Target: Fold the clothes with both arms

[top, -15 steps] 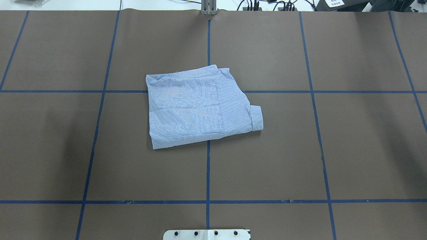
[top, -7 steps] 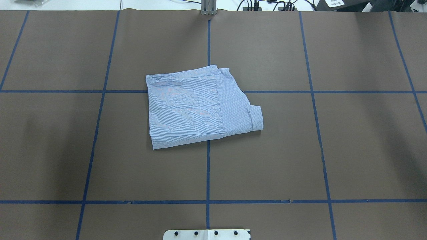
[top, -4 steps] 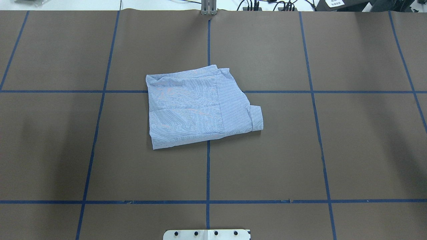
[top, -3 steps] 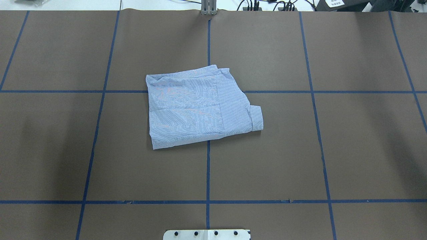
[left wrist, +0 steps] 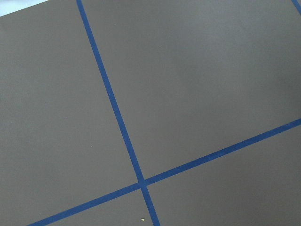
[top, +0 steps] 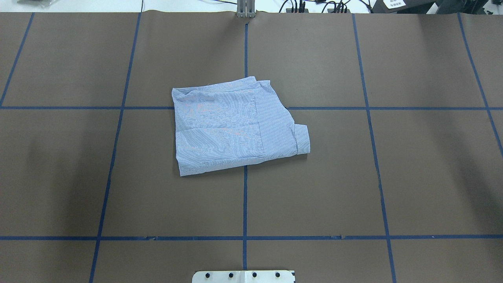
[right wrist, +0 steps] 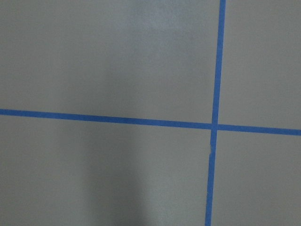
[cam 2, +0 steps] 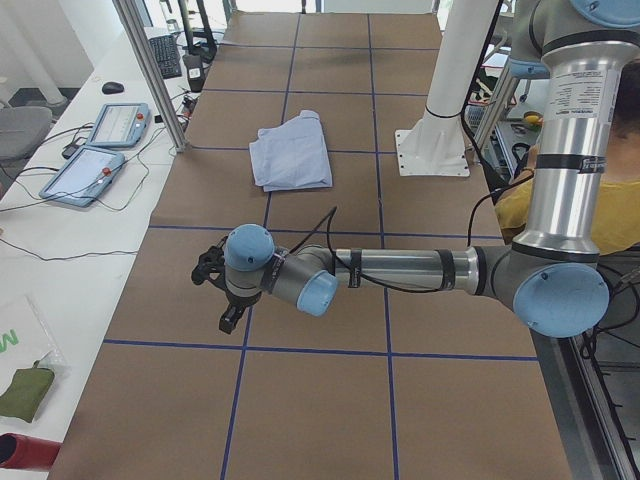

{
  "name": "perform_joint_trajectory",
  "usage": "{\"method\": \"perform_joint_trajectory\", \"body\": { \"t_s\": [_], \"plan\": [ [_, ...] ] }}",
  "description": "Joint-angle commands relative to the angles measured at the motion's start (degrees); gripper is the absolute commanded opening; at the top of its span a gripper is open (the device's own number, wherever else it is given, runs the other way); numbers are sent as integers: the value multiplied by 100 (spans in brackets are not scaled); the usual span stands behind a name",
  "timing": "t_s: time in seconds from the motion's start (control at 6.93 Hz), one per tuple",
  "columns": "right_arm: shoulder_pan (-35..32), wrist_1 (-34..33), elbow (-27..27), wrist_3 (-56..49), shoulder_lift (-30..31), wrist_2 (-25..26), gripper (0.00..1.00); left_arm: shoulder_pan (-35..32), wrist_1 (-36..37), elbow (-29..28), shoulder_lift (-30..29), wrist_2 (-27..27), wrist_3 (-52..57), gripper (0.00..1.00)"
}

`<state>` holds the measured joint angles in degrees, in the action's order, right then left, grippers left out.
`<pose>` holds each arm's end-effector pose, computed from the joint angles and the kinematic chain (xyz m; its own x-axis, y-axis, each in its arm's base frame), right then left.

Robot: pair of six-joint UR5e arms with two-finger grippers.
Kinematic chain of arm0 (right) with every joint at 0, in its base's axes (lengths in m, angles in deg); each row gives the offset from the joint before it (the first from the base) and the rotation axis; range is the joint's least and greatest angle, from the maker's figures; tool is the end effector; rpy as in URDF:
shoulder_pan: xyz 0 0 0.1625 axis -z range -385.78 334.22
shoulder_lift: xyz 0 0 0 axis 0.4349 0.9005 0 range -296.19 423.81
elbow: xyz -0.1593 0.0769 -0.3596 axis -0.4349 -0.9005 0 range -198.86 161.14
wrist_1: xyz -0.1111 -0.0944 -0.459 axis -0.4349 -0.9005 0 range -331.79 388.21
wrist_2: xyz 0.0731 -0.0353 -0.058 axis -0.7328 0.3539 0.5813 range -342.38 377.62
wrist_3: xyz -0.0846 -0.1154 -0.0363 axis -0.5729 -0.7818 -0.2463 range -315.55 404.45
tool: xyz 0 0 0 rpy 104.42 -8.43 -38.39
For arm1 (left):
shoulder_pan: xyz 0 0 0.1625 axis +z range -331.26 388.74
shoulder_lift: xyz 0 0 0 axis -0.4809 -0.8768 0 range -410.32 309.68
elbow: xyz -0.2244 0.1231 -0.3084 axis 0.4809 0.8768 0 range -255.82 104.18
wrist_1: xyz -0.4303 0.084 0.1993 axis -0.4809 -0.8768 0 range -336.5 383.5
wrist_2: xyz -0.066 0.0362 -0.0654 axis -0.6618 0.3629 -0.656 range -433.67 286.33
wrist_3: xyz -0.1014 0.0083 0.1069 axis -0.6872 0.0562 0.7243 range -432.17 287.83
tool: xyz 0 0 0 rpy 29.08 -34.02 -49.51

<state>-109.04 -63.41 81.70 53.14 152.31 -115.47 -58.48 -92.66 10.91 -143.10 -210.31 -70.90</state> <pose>-0.0358 -0.5804 0.5544 0.7201 -0.0587 0.6914 0.0066 0.9970 0.0777 0.0039 -0.6166 0.6148 0.6694 0.3676 -0.6456 -0.0584 0.8923 0.4476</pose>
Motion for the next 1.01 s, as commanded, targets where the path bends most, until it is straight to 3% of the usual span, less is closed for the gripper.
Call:
{"method": "perform_joint_trajectory", "body": {
  "t_s": [0.0, 0.43, 0.87],
  "plan": [
    [3, 22, 122, 27, 344, -94, 100, -67, 75, 1032, 381, 14, -48, 100],
    [21, 30, 44, -16, 344, -51, 100, 3, -3, 601, 533, -21, -22, 100],
    [21, 39, -151, -16, 134, -60, 100, 3, -13, 852, 576, -117, -22, 100]
  ]
}}
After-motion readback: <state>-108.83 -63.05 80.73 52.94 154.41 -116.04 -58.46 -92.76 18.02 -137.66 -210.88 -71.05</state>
